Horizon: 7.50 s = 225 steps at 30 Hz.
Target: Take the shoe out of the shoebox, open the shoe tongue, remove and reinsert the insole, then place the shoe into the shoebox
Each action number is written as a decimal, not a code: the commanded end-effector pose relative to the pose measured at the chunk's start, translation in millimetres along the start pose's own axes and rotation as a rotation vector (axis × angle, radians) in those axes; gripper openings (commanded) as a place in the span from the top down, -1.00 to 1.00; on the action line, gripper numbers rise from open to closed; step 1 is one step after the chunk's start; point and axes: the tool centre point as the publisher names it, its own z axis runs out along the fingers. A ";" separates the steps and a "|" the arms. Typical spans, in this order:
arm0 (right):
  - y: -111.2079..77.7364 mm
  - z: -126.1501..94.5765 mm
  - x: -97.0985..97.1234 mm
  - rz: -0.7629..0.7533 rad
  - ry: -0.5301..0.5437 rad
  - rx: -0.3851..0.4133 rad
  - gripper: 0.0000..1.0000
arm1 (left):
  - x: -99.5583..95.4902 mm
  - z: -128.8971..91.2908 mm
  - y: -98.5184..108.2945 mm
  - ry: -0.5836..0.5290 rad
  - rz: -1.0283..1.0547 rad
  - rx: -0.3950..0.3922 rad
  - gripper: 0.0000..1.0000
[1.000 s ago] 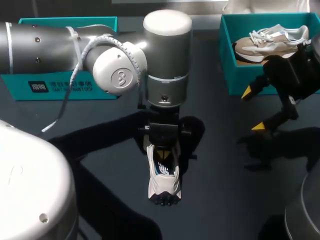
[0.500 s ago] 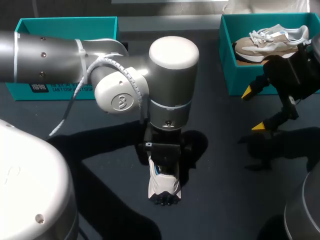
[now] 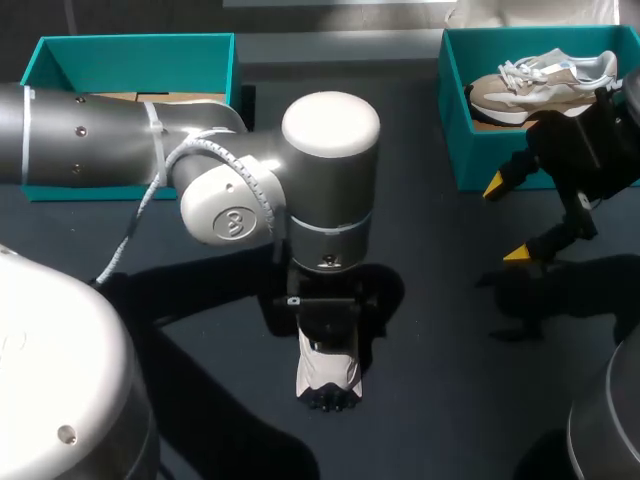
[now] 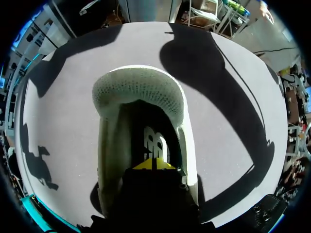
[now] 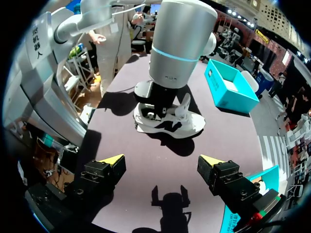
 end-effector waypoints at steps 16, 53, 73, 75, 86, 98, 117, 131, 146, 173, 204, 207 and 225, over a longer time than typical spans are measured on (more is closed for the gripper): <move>-0.1 1.0 -0.7 0.000 0.001 0.001 -1.00 | 11.7 17.6 -16.3 0.054 0.036 -0.019 1.00; -0.1 1.0 -0.7 0.000 0.001 0.001 -1.00 | 4.0 -24.5 0.2 -0.112 -0.041 -0.024 1.00; -0.1 1.0 -0.7 0.000 0.001 0.001 -1.00 | -10.3 31.3 -12.2 -0.108 -0.026 -0.020 1.00; -0.1 1.0 -0.7 0.000 0.001 0.001 -1.00 | -9.5 22.6 -12.9 -0.127 -0.025 -0.021 1.00; -0.1 1.0 -0.7 0.000 0.001 0.001 -1.00 | -3.1 -38.8 -13.3 -0.227 -0.013 -0.067 1.00; -0.1 1.0 -0.7 0.000 0.001 0.001 -1.00 | -3.0 -64.8 -0.2 -0.151 0.016 -0.236 1.00; -0.1 1.0 -0.7 0.000 0.001 0.001 -1.00 | 6.9 -45.2 29.1 0.008 0.070 -0.305 -1.00; -0.1 1.0 -0.7 0.000 0.001 0.001 -1.00 | 20.4 -51.7 26.6 0.035 0.126 -0.316 -1.00; -0.1 1.0 -0.7 0.000 0.001 0.001 -1.00 | 28.2 -112.8 53.4 0.030 0.145 -0.354 -1.00; -0.1 1.0 -0.7 0.000 0.001 0.001 -1.00 | 5.4 -96.2 68.6 0.027 0.185 -0.241 -0.05; -0.1 1.0 -0.7 0.000 0.001 0.001 -1.00 | -3.5 -104.8 73.0 -0.013 0.194 -0.229 0.51; -0.1 1.0 -0.7 0.000 0.001 0.001 -1.00 | -2.1 -97.0 71.5 -0.008 0.196 -0.211 0.47; -0.1 1.0 -0.7 0.000 0.001 0.001 -1.00 | 2.8 -69.2 16.0 -0.052 0.176 -0.179 0.76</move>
